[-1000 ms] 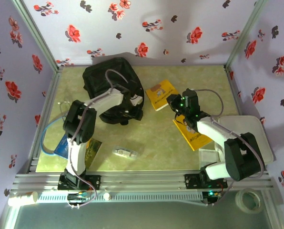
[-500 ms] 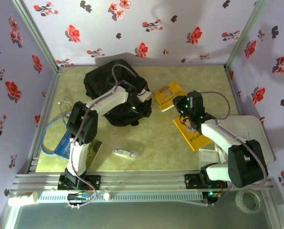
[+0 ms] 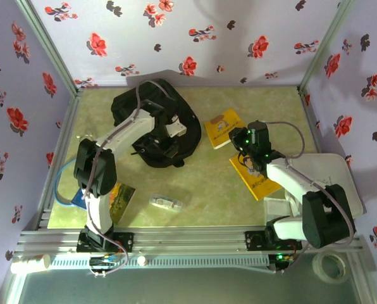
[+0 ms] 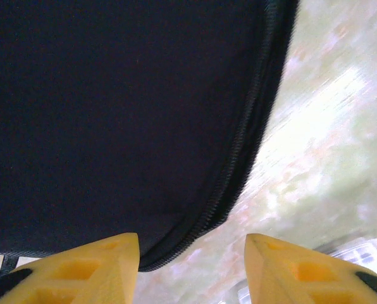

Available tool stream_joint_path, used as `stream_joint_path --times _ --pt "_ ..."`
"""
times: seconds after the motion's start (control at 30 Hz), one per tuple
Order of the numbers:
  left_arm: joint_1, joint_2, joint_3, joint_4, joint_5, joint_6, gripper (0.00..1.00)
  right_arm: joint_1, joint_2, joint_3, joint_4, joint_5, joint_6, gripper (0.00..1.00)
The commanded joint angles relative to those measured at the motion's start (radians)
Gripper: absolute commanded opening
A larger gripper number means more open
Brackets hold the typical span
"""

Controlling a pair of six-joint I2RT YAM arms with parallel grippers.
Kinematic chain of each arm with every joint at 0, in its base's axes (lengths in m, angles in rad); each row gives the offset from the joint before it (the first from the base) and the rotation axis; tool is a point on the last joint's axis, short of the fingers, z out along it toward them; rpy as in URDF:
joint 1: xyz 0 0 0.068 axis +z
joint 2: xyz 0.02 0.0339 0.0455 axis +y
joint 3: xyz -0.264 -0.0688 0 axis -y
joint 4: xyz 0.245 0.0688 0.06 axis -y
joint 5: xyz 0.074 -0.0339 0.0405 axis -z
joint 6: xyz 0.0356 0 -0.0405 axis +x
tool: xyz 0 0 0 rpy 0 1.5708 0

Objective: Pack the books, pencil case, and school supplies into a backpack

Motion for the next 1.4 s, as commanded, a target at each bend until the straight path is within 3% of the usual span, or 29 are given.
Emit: stream_joint_path --times 0.0,0.2,0.47,0.73,1.13,1.37 --pt "0.009 0.038 -0.01 -0.03 -0.058 0.03 0.44 -0.005 -0.007 0.018 0.087 -0.001 -0.005 0.0" --pt "0.009 0.065 -0.009 0.013 -0.09 0.024 0.43 -0.005 0.0 0.02 0.089 -0.003 0.0 0.0" --pt "0.01 0.012 -0.04 0.112 -0.137 0.022 0.2 -0.005 -0.005 0.017 0.085 0.0 0.0 0.0" --pt "0.01 -0.026 -0.048 0.094 -0.106 0.04 0.1 -0.004 -0.019 0.013 0.083 0.005 -0.001 0.0" --pt "0.011 -0.125 -0.055 0.135 -0.069 0.018 0.03 -0.004 -0.052 0.018 0.072 -0.003 -0.016 0.01" --pt "0.022 -0.152 -0.077 0.194 -0.073 -0.012 0.02 -0.004 -0.083 0.033 0.091 -0.118 -0.024 0.01"
